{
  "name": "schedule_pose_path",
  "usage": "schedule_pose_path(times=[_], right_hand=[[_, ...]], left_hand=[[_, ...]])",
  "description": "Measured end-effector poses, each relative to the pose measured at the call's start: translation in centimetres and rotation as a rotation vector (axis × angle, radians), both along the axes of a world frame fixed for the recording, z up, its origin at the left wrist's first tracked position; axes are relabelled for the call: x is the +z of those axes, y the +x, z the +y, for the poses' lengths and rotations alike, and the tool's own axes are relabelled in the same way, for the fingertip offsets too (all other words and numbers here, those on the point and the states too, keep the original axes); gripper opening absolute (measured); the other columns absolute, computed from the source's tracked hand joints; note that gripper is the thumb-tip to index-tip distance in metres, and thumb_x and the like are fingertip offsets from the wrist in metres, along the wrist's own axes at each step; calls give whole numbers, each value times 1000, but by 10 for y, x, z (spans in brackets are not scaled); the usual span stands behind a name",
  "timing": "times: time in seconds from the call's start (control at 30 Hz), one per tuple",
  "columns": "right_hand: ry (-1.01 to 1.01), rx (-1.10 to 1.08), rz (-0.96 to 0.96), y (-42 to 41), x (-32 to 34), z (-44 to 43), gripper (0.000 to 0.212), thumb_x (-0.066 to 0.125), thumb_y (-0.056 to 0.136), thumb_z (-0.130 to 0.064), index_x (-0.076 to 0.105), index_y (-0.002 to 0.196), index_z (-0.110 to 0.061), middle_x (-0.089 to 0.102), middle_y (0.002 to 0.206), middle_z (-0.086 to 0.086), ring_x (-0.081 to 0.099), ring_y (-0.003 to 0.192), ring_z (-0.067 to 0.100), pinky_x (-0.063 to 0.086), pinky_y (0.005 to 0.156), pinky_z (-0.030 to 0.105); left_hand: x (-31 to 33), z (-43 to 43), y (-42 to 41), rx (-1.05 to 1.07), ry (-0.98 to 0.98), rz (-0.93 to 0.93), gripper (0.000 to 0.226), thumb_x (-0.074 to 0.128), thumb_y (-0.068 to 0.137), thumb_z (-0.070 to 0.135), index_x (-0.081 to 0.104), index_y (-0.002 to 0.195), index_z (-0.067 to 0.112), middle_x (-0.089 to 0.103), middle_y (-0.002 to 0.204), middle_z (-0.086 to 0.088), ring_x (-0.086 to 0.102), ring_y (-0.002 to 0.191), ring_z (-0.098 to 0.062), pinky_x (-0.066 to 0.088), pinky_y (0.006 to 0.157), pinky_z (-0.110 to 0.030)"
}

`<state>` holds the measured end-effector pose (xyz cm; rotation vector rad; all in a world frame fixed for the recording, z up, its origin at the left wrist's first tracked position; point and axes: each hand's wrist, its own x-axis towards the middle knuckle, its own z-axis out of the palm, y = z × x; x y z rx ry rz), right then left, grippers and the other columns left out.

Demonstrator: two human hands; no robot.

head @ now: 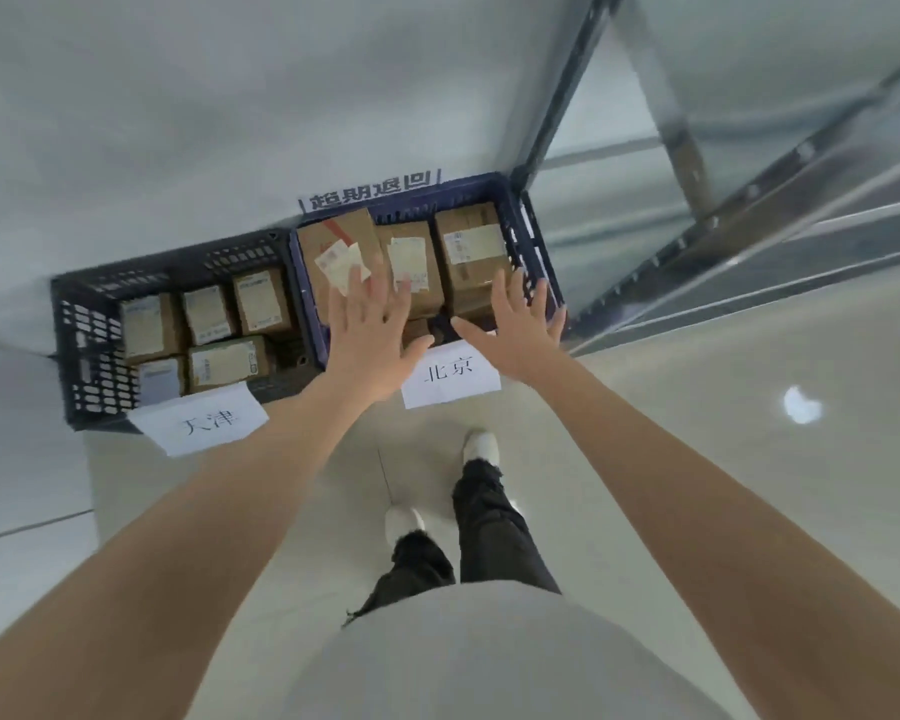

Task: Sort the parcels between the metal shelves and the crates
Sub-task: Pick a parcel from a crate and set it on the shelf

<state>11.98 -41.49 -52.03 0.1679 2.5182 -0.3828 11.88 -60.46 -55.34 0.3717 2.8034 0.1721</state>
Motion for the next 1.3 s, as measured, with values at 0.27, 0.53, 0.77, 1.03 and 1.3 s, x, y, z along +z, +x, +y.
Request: schedule_pose_path(times=[0.27, 0.53, 0.77, 1.03, 1.3], right_hand=[[10, -242, -68, 115, 7, 66, 90, 27, 95, -72, -14, 158, -22, -22, 165, 1, -24, 150, 32, -13, 119, 58], [55, -480, -147, 222, 0, 176, 90, 26, 95, -72, -14, 158, -21, -25, 164, -1, -27, 149, 32, -15, 118, 59], [38, -630, -115, 291, 34, 302, 93, 28, 95, -72, -15, 158, -19, -25, 164, 0, -27, 149, 32, -16, 117, 60], [161, -771, 247, 303, 156, 487, 93, 30, 95, -71, -15, 158, -19, -23, 165, 0, -27, 149, 34, -14, 117, 62], [242, -823, 457, 305, 224, 627, 93, 30, 94, -72, -14, 158, -20, -25, 164, 2, -29, 147, 35, -19, 116, 61]], left_hand=[[-4, 57, 67, -248, -54, -69, 82, 23, 96, 65, 6, 158, 14, -9, 163, -19, -10, 150, -40, -9, 118, -55], [-7, 180, 114, -460, -171, -142, 81, 23, 100, 60, -15, 156, 15, -31, 158, -16, -29, 145, -36, -17, 116, -51], [34, 333, 155, -582, -121, -93, 85, 27, 100, 61, -20, 154, 16, -40, 153, -15, -32, 144, -35, -17, 118, -52], [159, 538, 157, -727, 28, 255, 85, 29, 99, 60, -14, 156, 14, -29, 158, -18, -24, 147, -37, -16, 116, -51], [219, 692, 141, -751, 118, 423, 85, 24, 97, 64, -14, 156, 14, -28, 158, -19, -23, 147, -37, -11, 118, -53]])
